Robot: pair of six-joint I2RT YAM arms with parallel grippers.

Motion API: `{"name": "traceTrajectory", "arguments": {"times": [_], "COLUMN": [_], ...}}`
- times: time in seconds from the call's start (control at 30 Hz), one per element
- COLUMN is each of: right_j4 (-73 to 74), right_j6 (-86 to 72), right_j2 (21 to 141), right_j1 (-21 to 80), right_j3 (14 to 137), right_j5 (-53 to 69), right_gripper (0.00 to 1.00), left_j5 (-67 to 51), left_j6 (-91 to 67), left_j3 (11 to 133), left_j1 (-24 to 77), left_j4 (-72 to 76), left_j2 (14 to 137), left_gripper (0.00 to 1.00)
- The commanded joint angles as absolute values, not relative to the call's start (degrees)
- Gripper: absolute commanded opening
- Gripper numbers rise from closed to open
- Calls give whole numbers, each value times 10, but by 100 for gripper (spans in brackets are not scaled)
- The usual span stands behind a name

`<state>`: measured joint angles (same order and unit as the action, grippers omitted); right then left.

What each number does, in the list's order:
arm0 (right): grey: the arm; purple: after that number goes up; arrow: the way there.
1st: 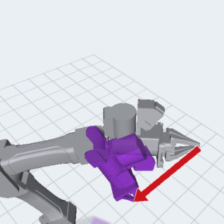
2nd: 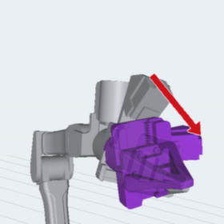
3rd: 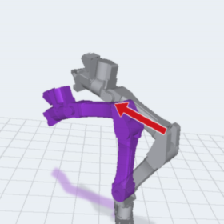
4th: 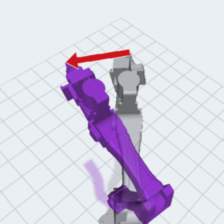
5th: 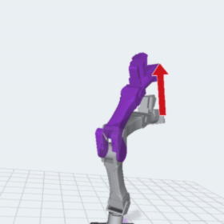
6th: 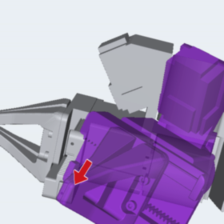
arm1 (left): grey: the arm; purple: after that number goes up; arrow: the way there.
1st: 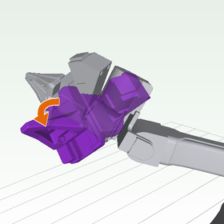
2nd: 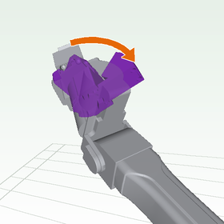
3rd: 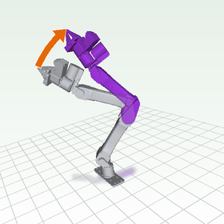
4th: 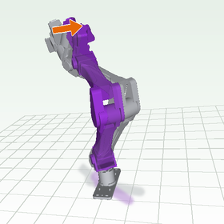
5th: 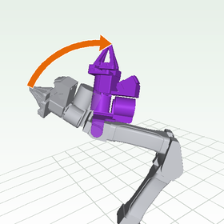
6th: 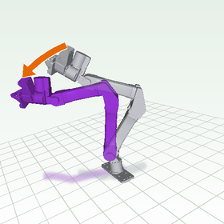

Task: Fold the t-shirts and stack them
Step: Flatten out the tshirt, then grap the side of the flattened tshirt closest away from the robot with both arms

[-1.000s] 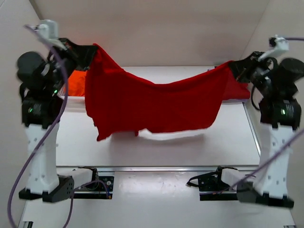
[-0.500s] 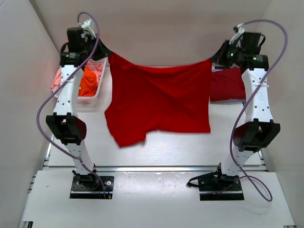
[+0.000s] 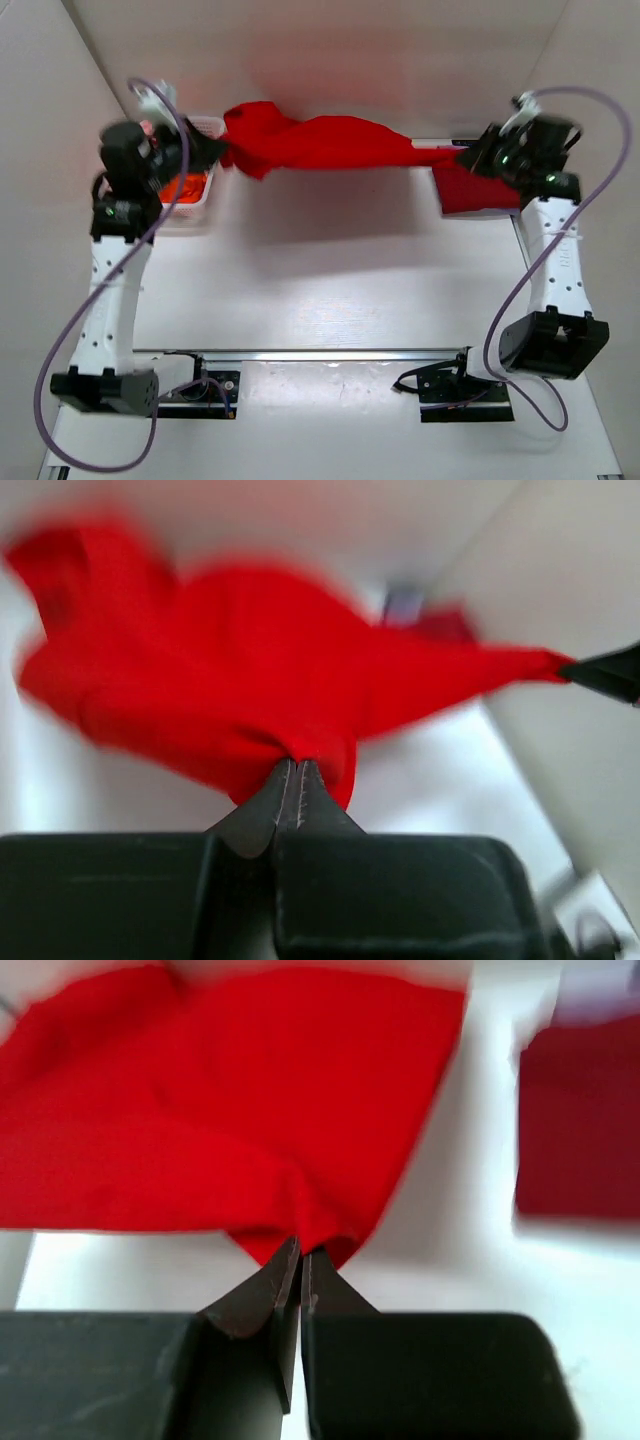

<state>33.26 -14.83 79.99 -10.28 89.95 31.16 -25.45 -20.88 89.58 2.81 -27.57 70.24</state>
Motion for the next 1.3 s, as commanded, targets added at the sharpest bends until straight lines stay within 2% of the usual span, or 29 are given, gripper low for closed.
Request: {"name": "traceTrajectory", "arguments": {"times": [0.0,0.17,0.23,0.43,0.63,0.87,1.27], "right_j4": [311,359,380,441,449,432,395], "right_j6": [-144,-168,-191,-201,-203,-171,-163], "right_j2": [758,677,658,630,641,667,730], "right_j1": [-93,-62,-56,-63,-82,-135,-129], "right_j3": [729,521,475,380,365,373,426], "right_j5": [315,261,258,237,227,235,243], "right_gripper": [0,0,0,0,0,0,0], "left_j5": [-234,-187,-164,-201,-185,-149,-143], "left_j6": [-227,-262,-270,-309,-304,-270,-222], "left_j3": [687,441,389,280,285,351,403], "left_j1": [46,86,121,137,137,97,40], "left_j4": [-272,-319,-351,-360,-352,-337,-282], "left_j2": [641,482,460,410,417,460,577], "left_gripper": [0,0,0,0,0,0,0]}}
